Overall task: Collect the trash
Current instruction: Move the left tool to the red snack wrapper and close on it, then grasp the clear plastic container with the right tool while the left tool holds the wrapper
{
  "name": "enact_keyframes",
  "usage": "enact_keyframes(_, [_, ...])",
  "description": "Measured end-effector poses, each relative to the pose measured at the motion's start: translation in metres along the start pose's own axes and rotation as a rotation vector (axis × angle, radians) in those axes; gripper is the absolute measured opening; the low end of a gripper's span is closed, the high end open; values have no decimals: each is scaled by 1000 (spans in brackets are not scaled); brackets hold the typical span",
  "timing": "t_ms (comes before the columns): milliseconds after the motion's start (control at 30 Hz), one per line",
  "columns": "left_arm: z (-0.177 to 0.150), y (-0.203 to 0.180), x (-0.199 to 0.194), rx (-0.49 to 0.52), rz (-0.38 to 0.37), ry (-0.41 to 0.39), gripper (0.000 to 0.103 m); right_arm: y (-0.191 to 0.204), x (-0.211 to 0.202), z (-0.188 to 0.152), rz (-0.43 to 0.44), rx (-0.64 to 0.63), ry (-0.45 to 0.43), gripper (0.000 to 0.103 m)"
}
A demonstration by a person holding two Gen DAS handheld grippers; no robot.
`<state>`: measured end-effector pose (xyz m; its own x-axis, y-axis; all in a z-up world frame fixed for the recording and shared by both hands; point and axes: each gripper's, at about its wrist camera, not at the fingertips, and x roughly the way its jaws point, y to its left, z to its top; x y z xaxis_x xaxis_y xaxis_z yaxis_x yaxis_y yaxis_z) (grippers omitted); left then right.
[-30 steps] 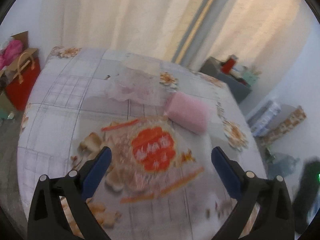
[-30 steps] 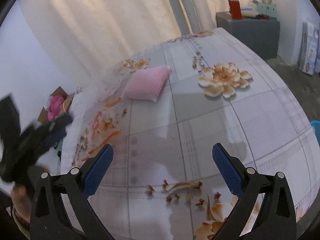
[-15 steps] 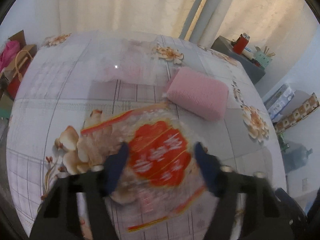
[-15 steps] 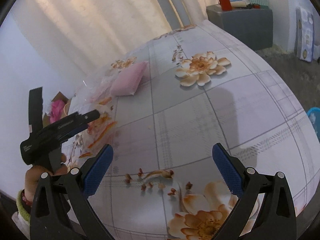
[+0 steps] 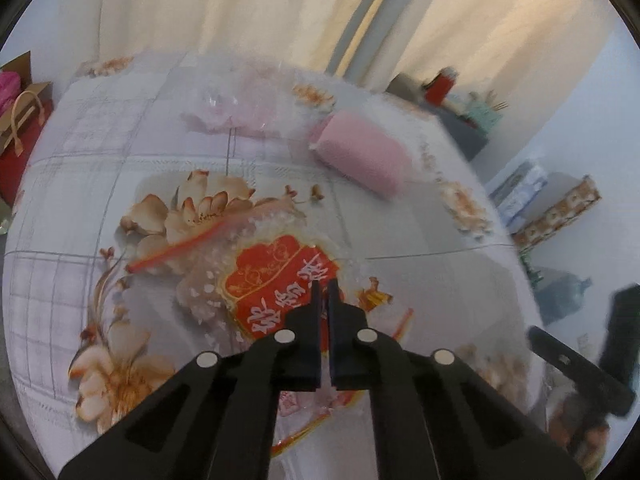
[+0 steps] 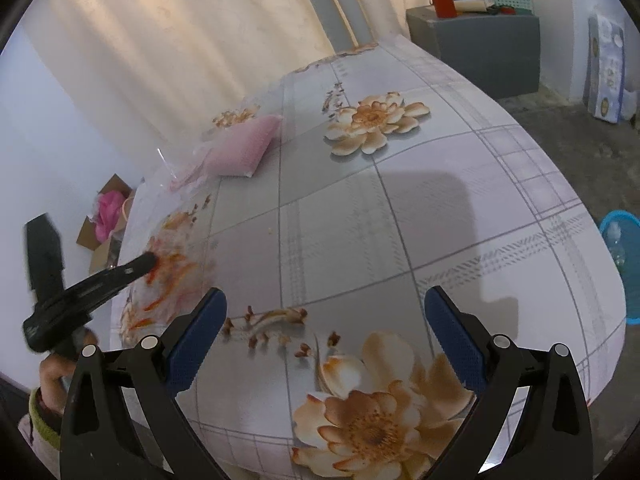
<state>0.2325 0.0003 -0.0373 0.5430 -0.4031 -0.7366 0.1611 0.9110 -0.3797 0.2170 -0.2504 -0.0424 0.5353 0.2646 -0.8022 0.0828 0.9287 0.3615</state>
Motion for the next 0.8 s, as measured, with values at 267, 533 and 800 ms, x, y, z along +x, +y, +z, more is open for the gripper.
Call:
enact_keyframes(267, [-16,5,-80,1,-219,-231,1,4,4,-1,10,-18,21,95])
enact_keyframes(533, [-27,62,-86,-246,-254,-221,1,31,10,2,82,-66,41,95])
enact_keyframes(800, [-57,70,-56,-193,-72,-124,1,96,31,59,280,-178,82,95])
